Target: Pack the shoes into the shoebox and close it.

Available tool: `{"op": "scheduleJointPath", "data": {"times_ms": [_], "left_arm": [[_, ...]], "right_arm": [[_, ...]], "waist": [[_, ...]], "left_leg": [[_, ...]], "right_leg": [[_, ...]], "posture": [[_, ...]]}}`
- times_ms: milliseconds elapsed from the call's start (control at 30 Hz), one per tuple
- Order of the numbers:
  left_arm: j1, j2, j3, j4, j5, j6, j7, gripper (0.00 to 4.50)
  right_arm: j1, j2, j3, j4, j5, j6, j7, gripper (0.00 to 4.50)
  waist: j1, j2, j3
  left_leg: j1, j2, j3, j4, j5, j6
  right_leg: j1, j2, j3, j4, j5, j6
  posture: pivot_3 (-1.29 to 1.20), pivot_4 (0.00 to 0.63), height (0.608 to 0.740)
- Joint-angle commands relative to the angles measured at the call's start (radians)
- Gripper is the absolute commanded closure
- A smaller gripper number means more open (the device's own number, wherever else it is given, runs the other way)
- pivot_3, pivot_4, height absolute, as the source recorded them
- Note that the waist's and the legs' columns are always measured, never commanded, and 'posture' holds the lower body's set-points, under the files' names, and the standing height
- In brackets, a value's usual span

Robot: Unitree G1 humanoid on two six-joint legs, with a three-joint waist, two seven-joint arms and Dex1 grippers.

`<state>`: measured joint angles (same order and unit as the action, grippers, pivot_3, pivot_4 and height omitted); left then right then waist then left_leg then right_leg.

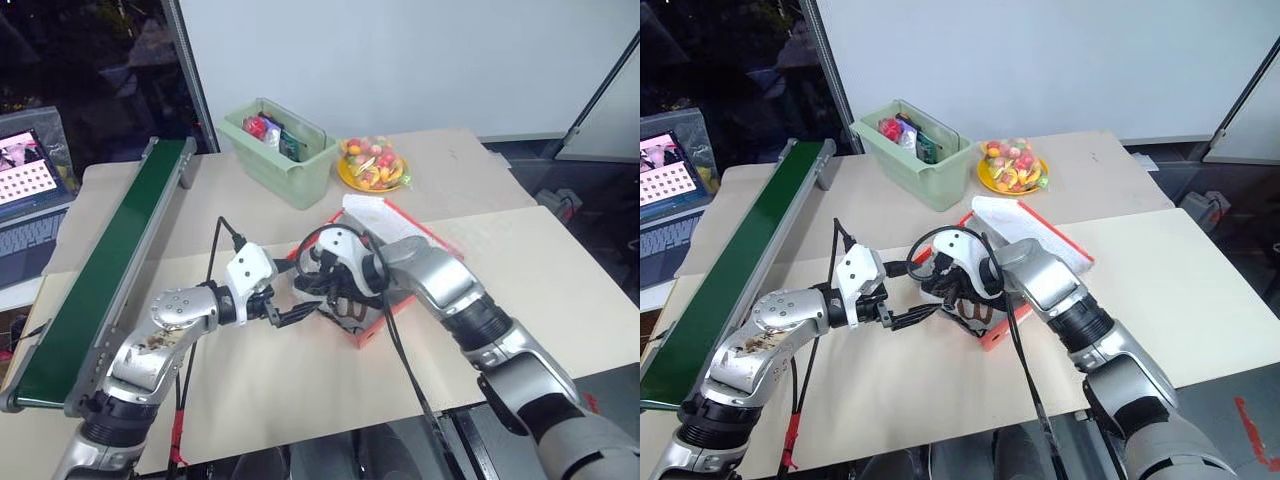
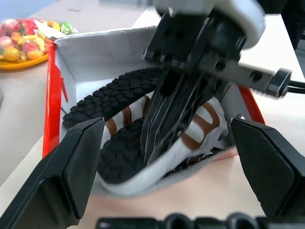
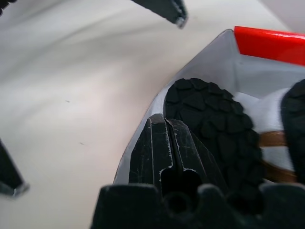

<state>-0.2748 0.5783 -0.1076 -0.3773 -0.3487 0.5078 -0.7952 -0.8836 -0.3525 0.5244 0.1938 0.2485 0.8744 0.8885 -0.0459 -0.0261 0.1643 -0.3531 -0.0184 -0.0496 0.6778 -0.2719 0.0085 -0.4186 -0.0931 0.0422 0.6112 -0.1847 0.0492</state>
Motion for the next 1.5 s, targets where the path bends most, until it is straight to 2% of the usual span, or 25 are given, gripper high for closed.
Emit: {"op": "scheduleJointPath", "data": {"times_ms": [33,400,600,700,867,1000,1067,1133,1267,1367,1500], "left_arm": [[-0.011,0.007,0.024,-0.038,-0.017,0.009,0.006,0.00],[-0.026,0.003,0.017,-0.032,-0.020,0.013,-0.001,0.00],[-0.043,0.001,0.014,-0.013,-0.018,0.008,-0.009,0.00],[-0.053,-0.003,0.011,-0.006,-0.018,0.008,-0.010,0.00],[-0.060,-0.005,0.011,0.010,-0.015,0.000,-0.016,0.00],[-0.062,-0.008,0.007,0.018,-0.013,-0.005,-0.020,0.00],[-0.058,-0.008,0.008,0.013,-0.016,-0.003,-0.022,0.00],[-0.055,-0.005,0.010,0.012,-0.017,-0.002,-0.026,0.00],[-0.052,0.000,0.012,0.014,-0.020,-0.003,-0.035,0.00],[-0.058,0.001,0.009,0.024,-0.019,-0.005,-0.043,0.00],[-0.065,-0.007,-0.001,0.024,-0.018,-0.005,-0.048,0.00]], "right_arm": [[-0.006,0.002,0.010,0.168,-0.078,-0.026,-0.022,4.49],[-0.090,-0.062,-0.122,0.236,-0.098,-0.078,-0.038,4.49],[-0.076,-0.080,-0.171,0.172,-0.102,-0.044,-0.056,4.49],[-0.056,-0.092,-0.243,0.093,-0.074,0.012,-0.081,4.49],[0.016,-0.121,-0.528,-0.229,0.117,0.242,-0.117,4.49],[0.100,-0.134,-0.858,-0.517,0.395,0.500,-0.085,4.49],[0.193,-0.182,-0.984,-0.618,0.491,0.579,-0.056,4.49],[0.387,-0.298,-1.057,-0.726,0.516,0.585,-0.014,4.49],[0.751,-0.449,-1.109,-0.812,0.476,0.538,-0.002,4.49],[1.022,-0.483,-1.059,-0.840,0.370,0.438,-0.061,4.49],[1.035,-0.374,-0.894,-0.736,0.201,0.355,-0.318,4.49]], "waist": [[0.001,0.000,0.000],[0.008,0.000,0.000],[-0.004,0.000,0.000],[0.001,0.000,0.000],[0.013,0.000,0.000],[0.028,0.000,0.000],[0.034,0.000,0.000],[0.049,0.000,0.000],[0.055,0.001,0.000],[0.045,0.001,0.001],[0.020,-0.003,0.002]], "left_leg": [[0.000,0.000,0.000,0.000,0.000,0.000],[-0.002,0.000,-0.001,0.000,0.001,-0.001],[-0.017,0.000,0.000,0.000,0.001,-0.001],[-0.023,0.000,-0.001,-0.001,0.001,-0.001],[-0.037,-0.002,-0.002,0.001,0.001,-0.001],[-0.038,-0.002,-0.001,0.001,0.001,-0.001],[-0.038,-0.001,-0.001,0.001,0.001,-0.001],[-0.037,-0.001,-0.002,0.001,0.000,-0.001],[-0.030,-0.002,-0.001,0.002,-0.002,0.003],[-0.026,-0.002,0.001,0.003,-0.002,0.003],[-0.015,0.001,0.002,0.002,-0.002,0.003]], "right_leg": [[0.000,0.000,0.000,0.000,0.000,0.000],[-0.001,0.000,-0.001,0.000,0.001,-0.002],[-0.018,0.000,0.000,0.001,0.002,-0.003],[-0.023,0.000,0.000,0.002,0.002,-0.003],[-0.034,-0.003,-0.001,0.002,0.002,-0.002],[-0.035,-0.002,-0.001,0.002,0.002,-0.002],[-0.034,-0.002,-0.002,0.002,0.002,-0.002],[-0.031,-0.002,-0.003,0.001,0.002,-0.002],[-0.021,-0.003,-0.004,-0.002,0.001,-0.001],[-0.018,-0.002,-0.001,-0.004,0.001,0.000],[-0.002,0.000,0.000,-0.005,-0.007,0.008]], "posture": [[0.00,0.150,0.740],[0.00,0.150,0.740],[0.00,0.150,0.740],[0.00,0.150,0.740],[0.00,0.150,0.740],[0.00,0.150,0.740],[0.00,0.150,0.740],[0.00,0.150,0.740],[0.00,0.150,0.740],[0.00,0.150,0.740],[0.00,0.150,0.740]]}}
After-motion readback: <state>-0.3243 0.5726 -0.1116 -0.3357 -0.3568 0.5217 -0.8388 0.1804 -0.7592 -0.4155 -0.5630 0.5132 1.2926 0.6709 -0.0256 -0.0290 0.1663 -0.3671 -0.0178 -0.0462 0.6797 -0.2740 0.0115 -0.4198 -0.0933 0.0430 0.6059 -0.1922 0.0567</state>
